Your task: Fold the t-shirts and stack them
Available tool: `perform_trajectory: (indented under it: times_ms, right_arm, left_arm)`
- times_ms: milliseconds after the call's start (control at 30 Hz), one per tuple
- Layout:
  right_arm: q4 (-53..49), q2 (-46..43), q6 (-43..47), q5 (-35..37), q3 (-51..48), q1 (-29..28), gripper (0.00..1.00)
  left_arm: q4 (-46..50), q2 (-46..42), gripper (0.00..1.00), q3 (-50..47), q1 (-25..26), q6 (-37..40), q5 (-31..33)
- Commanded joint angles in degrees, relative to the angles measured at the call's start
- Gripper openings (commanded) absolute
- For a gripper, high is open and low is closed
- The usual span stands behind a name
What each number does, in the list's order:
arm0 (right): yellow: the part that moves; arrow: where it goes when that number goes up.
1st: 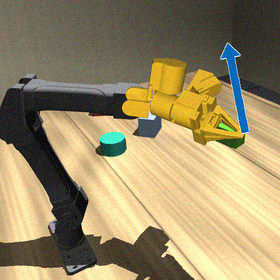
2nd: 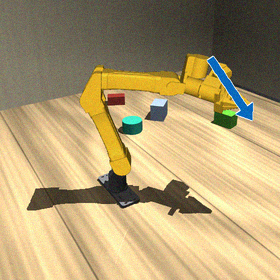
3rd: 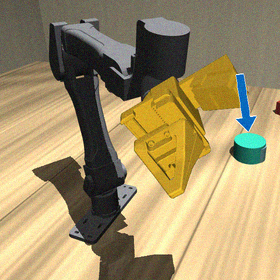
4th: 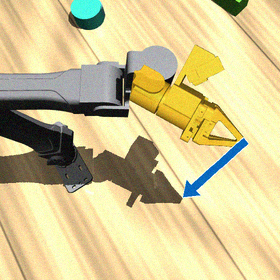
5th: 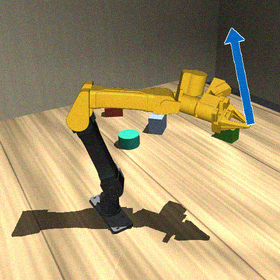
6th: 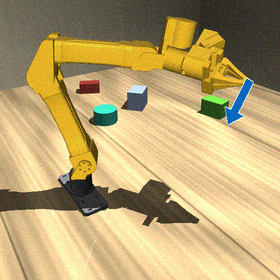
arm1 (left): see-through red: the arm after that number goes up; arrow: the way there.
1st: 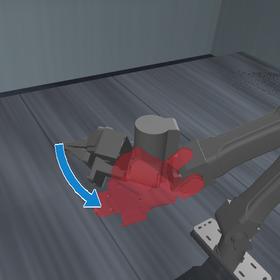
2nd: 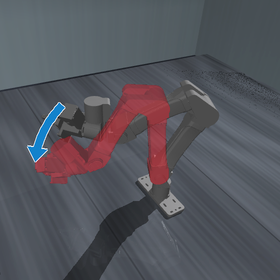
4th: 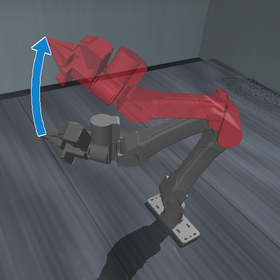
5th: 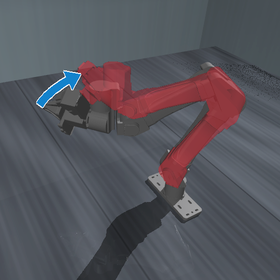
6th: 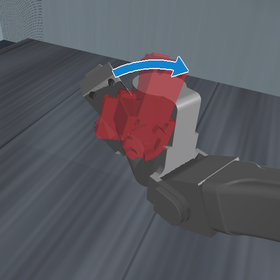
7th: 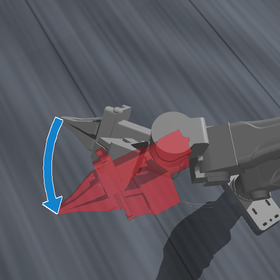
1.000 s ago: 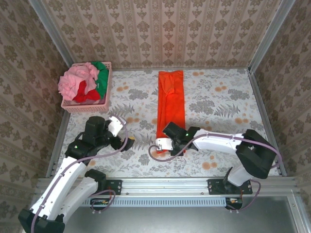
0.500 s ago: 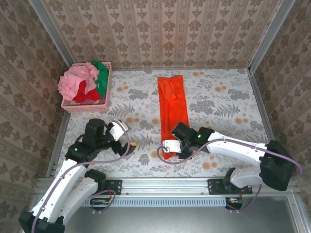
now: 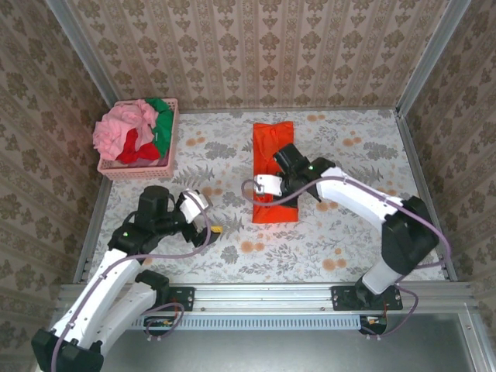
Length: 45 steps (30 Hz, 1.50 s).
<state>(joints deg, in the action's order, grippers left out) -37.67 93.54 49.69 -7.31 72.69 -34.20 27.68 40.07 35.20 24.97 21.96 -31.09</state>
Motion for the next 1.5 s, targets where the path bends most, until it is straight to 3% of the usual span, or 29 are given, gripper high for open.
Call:
perform_trajectory:
  times_ms: [0,333,800,1133,1300,1467]
  right_arm:
    - [-1.21,4.36,4.18,-1.20,6.03,2.90,0.00]
    - [-0.57,16.78,6.47,-2.07,19.15,8.25,0.00]
    - [-3.26,29.14,7.00,-3.55,30.16,9.23,0.00]
    - [-5.57,30.26,6.67,-0.82,30.30,10.39,0.00]
    - [-1.38,30.16,6.65,-1.87,28.49,10.93,0.00]
    - [1.07,31.85,5.28,-4.72,29.99,11.05,0.07]
  left_arm:
    - [-1.88,1.39,1.00,0.64,-0.45,0.78,-1.71]
    - [-5.71,2.91,1.00,-1.19,0.11,-3.38,2.26]
    - [-6.51,2.73,1.00,-1.58,0.69,-3.84,2.96]
    - [-8.48,2.54,1.00,-2.87,2.81,-5.66,4.20]
    - [-10.54,3.49,1.00,-2.96,3.02,-6.05,4.55]
    - [-11.40,4.82,1.00,-2.94,3.18,-6.04,4.71]
